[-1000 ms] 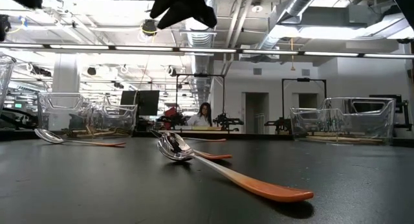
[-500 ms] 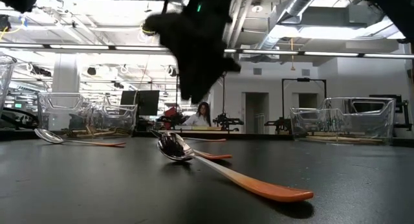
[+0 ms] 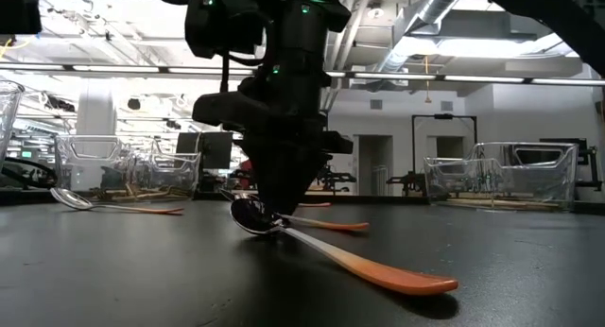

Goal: Sort silverware by color (type)
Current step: Put the orange spoon into the bottom left transparent bin

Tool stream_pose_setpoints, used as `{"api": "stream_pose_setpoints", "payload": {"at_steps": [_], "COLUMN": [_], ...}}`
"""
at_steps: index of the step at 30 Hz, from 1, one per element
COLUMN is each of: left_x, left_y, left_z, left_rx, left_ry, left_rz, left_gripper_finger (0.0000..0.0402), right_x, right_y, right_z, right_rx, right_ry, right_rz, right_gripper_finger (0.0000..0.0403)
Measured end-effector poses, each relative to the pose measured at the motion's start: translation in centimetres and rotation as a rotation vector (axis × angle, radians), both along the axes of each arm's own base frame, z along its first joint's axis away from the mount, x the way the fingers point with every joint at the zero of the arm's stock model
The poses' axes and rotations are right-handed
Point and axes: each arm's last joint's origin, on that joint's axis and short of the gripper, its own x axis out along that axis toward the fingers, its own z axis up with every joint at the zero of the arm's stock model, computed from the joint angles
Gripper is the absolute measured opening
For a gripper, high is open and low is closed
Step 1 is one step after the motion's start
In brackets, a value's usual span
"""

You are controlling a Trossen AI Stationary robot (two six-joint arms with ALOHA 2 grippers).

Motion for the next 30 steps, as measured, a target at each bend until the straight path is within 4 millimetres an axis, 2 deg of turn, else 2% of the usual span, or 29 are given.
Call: {"api": "stream_pose_setpoints", "payload": {"at_steps": [4,10,16,17,19,21,23,26,30], "left_x": [0.1,0.1,0.1,0.1,0.2,0.4,0.6,0.8,1.4], "left_y": [0.1,0.3,0.3,0.3,0.5,0.8,1.1,1.6,2.3], "left_z": [0.0,0.0,0.0,0.1,0.1,0.4,0.7,1.1,1.4], "left_rx": [0.039,0.084,0.086,0.095,0.143,0.237,0.344,0.458,0.577], "left_ry": [-0.025,-0.053,-0.054,-0.061,-0.102,-0.186,-0.289,-0.381,-0.421], "left_rz": [0.022,0.026,0.027,0.035,0.077,0.157,0.245,0.353,0.389], "left_gripper_finger": [0.016,0.016,0.016,0.016,0.016,0.016,0.016,0.016,0.016], "right_x": [0.0,0.0,-0.6,-0.8,-1.3,-2.1,-2.9,-3.3,-3.9], "right_y": [0.1,-0.3,-1.7,-1.9,-2.4,-2.8,-3.0,-2.7,-2.1], "right_z": [-0.1,-0.1,2.3,3.4,7.0,11.0,13.8,15.5,17.8], "right_rx": [-0.005,-0.005,0.015,0.011,-0.018,-0.091,-0.181,-0.333,-0.463], "right_ry": [0.002,0.005,-0.005,-0.026,-0.128,-0.242,-0.327,-0.397,-0.489], "right_rz": [0.03,0.066,0.07,0.08,0.097,0.097,0.105,0.138,0.139], "right_gripper_finger": [0.0104,0.0015,0.0011,0.0008,0.0006,0.0005,0.0005,0.0004,0.0003]}}
